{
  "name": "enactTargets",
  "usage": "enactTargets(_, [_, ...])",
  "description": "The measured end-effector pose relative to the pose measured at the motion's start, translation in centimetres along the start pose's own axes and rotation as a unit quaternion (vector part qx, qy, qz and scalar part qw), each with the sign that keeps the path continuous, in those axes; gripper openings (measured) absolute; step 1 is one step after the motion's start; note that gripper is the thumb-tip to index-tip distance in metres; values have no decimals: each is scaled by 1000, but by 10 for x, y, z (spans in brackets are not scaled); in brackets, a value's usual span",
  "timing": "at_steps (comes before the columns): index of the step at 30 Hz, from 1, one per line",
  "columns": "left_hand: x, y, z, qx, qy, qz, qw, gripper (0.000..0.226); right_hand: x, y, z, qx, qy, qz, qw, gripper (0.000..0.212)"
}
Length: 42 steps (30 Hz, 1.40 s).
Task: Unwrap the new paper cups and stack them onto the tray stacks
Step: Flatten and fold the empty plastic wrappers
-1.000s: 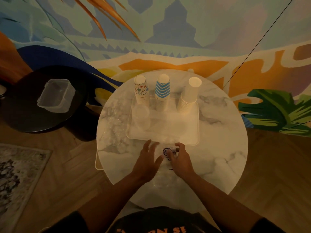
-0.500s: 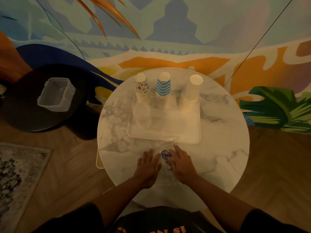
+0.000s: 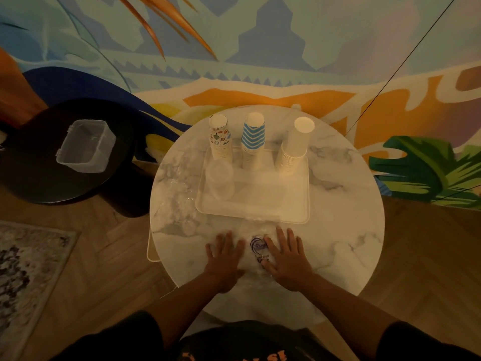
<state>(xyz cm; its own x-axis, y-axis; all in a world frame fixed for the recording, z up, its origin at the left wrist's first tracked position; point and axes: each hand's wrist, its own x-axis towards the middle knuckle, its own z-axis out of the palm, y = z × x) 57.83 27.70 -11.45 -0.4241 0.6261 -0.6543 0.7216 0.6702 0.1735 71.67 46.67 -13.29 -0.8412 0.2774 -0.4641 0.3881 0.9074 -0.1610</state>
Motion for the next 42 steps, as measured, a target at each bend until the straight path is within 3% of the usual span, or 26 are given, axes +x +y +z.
enactTargets(8, [-3,-2,-21,-20,-49,27,998,100,-2,-10,-18,31,-14,15,999,79])
enactTargets(12, [-12,-18,-44,-58,16,30,998,90,-5,-16,-35,97,35,18,995,79])
enactTargets(15, [-13,-47,-67,-105,119,-11,987,78,-4,-18,-52,171,73,6,982,65])
enactTargets(20, [7,-117,-112,-175,302,-119,929,63,5,-19,-77,251,125,3,960,45])
enactTargets(22, [17,-141,-126,-196,309,-166,916,67,8,-21,-88,274,139,3,952,39])
enactTargets(26, [35,-177,-124,-262,240,-233,905,72,11,-29,-109,305,162,-4,939,31])
enactTargets(29, [39,-188,-119,-357,247,-210,876,47,10,-38,-126,325,171,-11,930,26])
enactTargets(33, [20,-187,-139,-397,267,-190,857,22,5,-46,-144,370,162,-15,914,25])
enactTargets(39, [-57,-160,-196,-539,269,-134,787,30,-2,-61,-173,421,152,-39,893,24])
enactTargets(42, [-97,-138,-225,-551,293,-89,776,39,-2,-70,-186,427,137,-69,891,23])
